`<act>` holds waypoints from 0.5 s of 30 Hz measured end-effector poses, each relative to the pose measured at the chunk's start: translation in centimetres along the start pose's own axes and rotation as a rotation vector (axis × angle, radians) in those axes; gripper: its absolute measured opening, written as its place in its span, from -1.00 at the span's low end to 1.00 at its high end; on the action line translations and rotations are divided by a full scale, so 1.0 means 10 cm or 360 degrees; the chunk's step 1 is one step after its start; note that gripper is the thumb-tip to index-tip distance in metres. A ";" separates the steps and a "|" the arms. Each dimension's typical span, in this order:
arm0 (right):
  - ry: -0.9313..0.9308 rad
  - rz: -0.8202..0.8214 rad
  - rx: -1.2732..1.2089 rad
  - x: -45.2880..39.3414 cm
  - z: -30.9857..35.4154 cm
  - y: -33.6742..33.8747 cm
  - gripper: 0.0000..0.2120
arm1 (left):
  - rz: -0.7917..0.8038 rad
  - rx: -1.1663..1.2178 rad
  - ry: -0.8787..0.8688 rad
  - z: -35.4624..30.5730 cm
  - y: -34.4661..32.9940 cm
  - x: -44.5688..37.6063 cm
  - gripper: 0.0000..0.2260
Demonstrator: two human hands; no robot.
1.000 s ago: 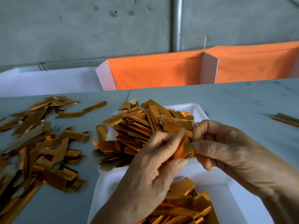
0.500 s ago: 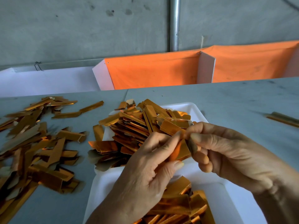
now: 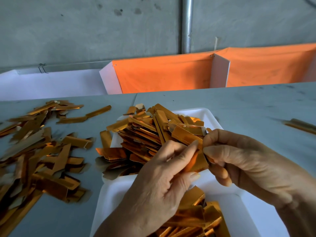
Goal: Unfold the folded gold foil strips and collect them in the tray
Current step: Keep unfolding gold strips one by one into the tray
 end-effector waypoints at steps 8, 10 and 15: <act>-0.0019 0.0023 0.0025 0.04 0.05 -0.02 -0.82 | 0.0007 -0.0081 -0.0003 -0.02 0.00 0.00 -0.57; -0.0004 -0.0014 0.0049 0.04 0.05 -0.02 -0.87 | 0.0007 -0.0123 -0.0007 -0.02 0.01 0.00 -0.57; 0.0029 -0.0092 0.0158 0.02 0.06 -0.02 -0.89 | -0.0001 -0.0292 -0.0024 -0.04 0.02 0.00 -0.55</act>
Point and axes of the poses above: each hand's wrist, its own x-axis away from the middle knuckle, its own y-axis out of the back of the hand, z = x × y, the point moved 8 cm from there along -x, towards the middle knuckle
